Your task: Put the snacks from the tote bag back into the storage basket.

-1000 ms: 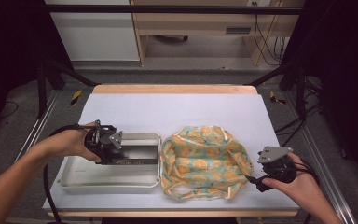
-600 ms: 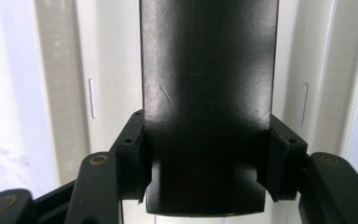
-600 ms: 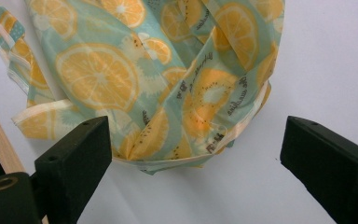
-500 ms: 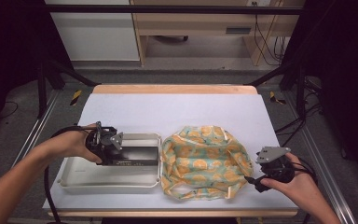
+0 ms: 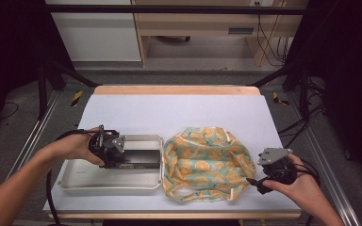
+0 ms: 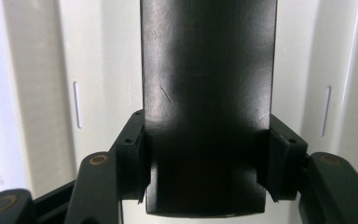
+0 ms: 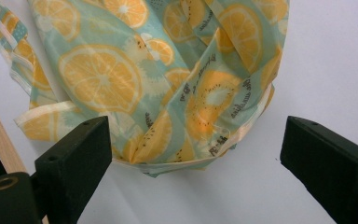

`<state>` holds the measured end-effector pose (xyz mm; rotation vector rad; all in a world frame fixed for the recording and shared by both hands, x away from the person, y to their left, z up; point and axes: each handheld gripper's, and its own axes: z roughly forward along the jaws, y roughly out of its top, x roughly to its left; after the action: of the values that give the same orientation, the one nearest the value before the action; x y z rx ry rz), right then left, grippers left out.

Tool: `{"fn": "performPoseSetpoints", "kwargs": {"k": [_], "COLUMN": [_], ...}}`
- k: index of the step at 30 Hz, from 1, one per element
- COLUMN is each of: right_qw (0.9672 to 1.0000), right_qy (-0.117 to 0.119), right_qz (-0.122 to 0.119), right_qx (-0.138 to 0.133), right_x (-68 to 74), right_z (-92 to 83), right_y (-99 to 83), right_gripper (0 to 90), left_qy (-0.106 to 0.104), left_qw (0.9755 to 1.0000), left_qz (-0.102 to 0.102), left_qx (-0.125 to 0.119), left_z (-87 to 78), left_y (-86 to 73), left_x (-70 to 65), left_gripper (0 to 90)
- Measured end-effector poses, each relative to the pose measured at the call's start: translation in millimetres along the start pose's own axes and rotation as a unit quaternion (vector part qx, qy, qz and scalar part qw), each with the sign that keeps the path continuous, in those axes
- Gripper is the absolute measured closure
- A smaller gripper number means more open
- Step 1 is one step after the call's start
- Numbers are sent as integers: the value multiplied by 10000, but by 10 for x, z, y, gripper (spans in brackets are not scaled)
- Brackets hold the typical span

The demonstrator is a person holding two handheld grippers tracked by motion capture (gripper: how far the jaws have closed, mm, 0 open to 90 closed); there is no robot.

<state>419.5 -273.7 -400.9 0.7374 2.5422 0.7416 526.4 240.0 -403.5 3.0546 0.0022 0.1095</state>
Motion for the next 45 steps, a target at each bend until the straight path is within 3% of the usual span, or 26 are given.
{"fn": "performPoseSetpoints", "kwargs": {"k": [14,17,19,21,27,39,43,45], "right_qw": [10000,9999,9999,9999,10000,10000,10000,9999], "right_qy": [56,73,78,72,79,59,37,-13], "right_qz": [37,70,65,105,59,62,65,65], "right_qx": [20,26,43,41,-12,-9,-62,-120], "right_x": [1,3,1,0,-7,3,1,11], "right_z": [2,0,-5,-10,-11,-20,-29,-39], "right_y": [-56,-83,-89,-98,-85,-74,-71,-53], "right_gripper": [90,89,89,88,86,81,79,77], "left_qy": [-176,-174,-151,-123,-63,103,244,333], "left_qw": [9998,9998,9998,9997,9996,9994,9981,9955], "left_qz": [14,-68,-58,-149,-269,-294,-475,-705], "left_qx": [-100,-104,-133,-115,-107,-163,-308,-529], "left_z": [66,54,32,9,-68,-115,-164,-231], "left_y": [-53,-56,-59,-56,-39,1,2,-12], "left_x": [65,79,80,73,55,40,49,61], "left_gripper": [424,325,306,218,119,68,65,63]}}
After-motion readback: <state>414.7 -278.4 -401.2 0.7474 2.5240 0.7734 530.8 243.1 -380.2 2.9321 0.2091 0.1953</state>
